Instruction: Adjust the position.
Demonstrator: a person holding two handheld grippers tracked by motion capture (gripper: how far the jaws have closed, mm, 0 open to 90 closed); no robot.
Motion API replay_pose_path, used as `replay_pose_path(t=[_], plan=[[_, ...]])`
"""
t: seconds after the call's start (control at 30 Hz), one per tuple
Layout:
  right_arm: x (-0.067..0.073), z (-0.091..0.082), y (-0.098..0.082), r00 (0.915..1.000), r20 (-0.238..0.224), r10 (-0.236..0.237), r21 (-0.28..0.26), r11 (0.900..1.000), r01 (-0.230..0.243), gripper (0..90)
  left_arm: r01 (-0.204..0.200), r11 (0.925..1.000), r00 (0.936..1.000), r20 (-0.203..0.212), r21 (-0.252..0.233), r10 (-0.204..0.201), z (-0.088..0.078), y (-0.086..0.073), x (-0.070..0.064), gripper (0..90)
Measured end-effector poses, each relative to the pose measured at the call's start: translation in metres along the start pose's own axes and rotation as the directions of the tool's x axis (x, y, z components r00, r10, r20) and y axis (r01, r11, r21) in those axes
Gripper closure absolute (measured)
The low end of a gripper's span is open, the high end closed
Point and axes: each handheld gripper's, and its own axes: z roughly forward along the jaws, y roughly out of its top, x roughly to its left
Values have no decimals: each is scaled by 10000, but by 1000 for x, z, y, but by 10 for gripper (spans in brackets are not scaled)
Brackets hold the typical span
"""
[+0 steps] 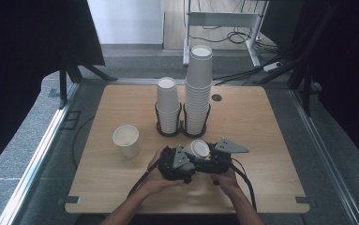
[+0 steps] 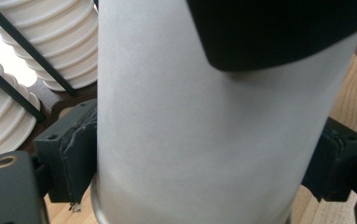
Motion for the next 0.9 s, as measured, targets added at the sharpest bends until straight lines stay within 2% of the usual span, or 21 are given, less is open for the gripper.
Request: replay_pose_path(t=[0.23,0.5,0.63,0.9], plan=[[1,-2,1,9999,104,10,-30,10000,-10,137,66,10000,9997,-226,-47,-67,-1,0,2,123],[0,-13,3,10000,-8,-75,-88,9999,75,134,-100,9999,9985,-532,-22,99,-4,0,6,123],[-4,-24,8,9999,155,-27,-392,9992,33,136,-239,9997,9974,-683,44,242,-5,1,7,123],[-12,-33,13,9998,201,-10,-403,9992,18,147,-330,9994,9964,-775,127,338,-5,4,9,124]])
